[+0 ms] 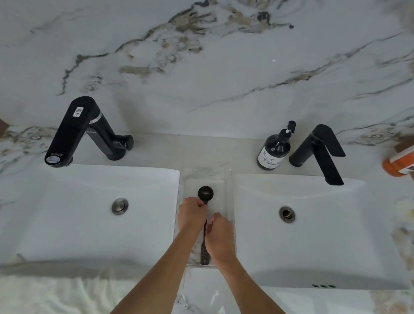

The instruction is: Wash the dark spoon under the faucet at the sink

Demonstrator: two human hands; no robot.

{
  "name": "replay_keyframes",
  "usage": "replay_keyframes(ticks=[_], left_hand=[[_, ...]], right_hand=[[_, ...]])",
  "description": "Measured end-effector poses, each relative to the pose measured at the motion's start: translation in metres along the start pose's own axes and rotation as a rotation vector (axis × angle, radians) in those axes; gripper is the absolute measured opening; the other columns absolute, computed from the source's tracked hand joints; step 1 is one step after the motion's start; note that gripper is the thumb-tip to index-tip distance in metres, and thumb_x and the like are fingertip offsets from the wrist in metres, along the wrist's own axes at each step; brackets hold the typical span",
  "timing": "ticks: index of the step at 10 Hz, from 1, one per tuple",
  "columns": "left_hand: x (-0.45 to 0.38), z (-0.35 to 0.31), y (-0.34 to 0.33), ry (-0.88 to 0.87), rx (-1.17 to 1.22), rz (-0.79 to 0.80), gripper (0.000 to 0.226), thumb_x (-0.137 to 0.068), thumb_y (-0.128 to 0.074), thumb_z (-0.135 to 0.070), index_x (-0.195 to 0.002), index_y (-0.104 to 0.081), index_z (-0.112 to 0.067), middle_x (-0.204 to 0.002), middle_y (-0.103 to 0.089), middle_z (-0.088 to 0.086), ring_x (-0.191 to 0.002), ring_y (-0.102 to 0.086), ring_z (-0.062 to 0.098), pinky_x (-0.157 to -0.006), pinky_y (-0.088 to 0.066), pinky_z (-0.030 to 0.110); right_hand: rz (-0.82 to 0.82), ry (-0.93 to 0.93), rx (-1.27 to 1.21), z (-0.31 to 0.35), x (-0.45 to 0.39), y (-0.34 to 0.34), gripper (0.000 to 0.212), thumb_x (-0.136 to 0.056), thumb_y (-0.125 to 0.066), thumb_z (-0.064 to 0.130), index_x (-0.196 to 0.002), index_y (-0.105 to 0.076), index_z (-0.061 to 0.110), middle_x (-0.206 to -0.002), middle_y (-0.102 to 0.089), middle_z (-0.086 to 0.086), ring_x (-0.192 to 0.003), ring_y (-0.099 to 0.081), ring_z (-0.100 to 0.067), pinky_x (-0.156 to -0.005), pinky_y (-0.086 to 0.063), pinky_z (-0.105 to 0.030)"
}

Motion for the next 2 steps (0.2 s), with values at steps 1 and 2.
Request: replay_keyframes(ticks=[1,2], left_hand=[[0.009,-0.012,0.011,0.001,0.002,-0.018,0.019,-0.092,-0.05,-0.009,-0.078,-0.062,-0.006,-0.071,-0.062,0.006,-0.058,-0.052,0.015,-0.051,-0.042,0.027],[0.028,-0.04,0.038,-0.11,0.077,-0.068,0.01,-0.095,-0.051,-0.013,-0.1,-0.06,-0.016,-0.09,-0.061,-0.002,-0.075,-0.058,0.014,-0.06,-0.045,0.026]], right_hand=[[-0.01,0.001,-0.043,0.01,0.001,0.021,0.022,-0.093,-0.042,-0.003,-0.092,-0.063,0.001,-0.084,-0.065,-0.012,-0.075,-0.061,-0.025,-0.062,-0.048,-0.031],[-0.089,0.061,-0.208,0.028,0.007,0.069,0.019,-0.096,-0.046,0.003,-0.099,-0.064,0.01,-0.093,-0.067,-0.008,-0.086,-0.065,-0.022,-0.069,-0.05,-0.023]])
Point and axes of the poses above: each hand's wrist, its own x-axis away from the middle knuckle, its own y-axis out of the back of the hand, z = x × y, the point moved 10 cm from there along -x, towards the middle knuckle
